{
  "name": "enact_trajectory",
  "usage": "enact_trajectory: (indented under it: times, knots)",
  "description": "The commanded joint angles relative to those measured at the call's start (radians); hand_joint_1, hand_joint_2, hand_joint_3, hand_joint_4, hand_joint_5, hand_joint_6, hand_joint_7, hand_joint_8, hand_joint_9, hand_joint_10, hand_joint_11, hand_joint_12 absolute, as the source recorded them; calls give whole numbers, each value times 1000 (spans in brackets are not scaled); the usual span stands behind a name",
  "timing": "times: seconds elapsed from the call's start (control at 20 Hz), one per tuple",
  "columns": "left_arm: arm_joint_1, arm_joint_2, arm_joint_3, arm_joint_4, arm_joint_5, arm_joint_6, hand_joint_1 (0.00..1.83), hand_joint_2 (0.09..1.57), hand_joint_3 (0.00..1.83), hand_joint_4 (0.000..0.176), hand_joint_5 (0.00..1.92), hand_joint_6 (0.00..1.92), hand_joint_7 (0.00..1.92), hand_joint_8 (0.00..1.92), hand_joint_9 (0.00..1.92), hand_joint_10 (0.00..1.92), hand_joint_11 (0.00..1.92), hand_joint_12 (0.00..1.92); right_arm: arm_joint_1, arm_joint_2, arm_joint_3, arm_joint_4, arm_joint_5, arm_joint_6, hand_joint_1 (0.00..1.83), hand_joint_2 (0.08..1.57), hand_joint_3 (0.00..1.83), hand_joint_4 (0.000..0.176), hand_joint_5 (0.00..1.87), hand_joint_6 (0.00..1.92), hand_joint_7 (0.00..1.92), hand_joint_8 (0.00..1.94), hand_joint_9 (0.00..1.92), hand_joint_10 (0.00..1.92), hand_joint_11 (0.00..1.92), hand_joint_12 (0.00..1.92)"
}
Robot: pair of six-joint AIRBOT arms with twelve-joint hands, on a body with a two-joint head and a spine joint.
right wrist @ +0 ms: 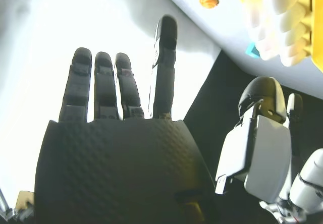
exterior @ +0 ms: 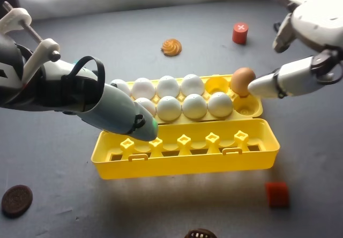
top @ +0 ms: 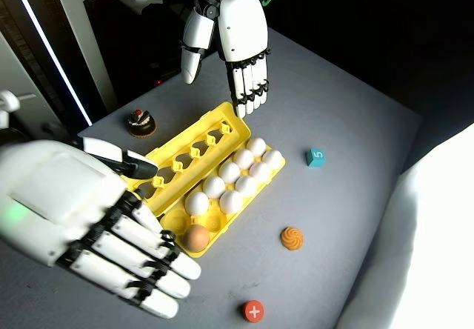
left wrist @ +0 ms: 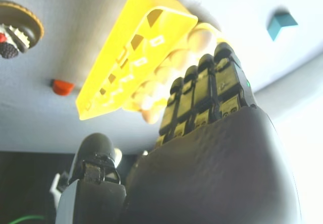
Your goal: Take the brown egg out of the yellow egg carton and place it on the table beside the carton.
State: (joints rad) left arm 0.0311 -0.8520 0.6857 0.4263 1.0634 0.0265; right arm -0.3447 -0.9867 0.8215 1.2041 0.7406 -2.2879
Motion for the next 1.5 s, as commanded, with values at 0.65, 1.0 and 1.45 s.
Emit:
enact_trajectory:
  times: [0.65, 1.0, 1.45]
  knots:
    - [-6, 2, 5, 29, -34, -8, 0, 1225, 8, 0, 5, 2, 0, 0, 0, 0, 0, 0, -6, -230, 276, -116, 10, 37, 635, 722, 0, 60, 1104, 18, 20, 0, 0, 0, 0, 0]
    - [-5, 3, 4, 28, -34, -10, 0, 1227, 6, 0, 2, 0, 0, 0, 0, 0, 0, 0, -29, -278, 331, -131, 0, 68, 624, 734, 0, 95, 1142, 22, 19, 4, 0, 0, 0, 0]
    - [-4, 3, 5, 27, -34, -11, 0, 1222, 1, 0, 12, 5, 0, 0, 0, 0, 0, 0, -59, -313, 389, -174, 0, 112, 763, 771, 9, 145, 1182, 26, 3, 1, 0, 0, 0, 0]
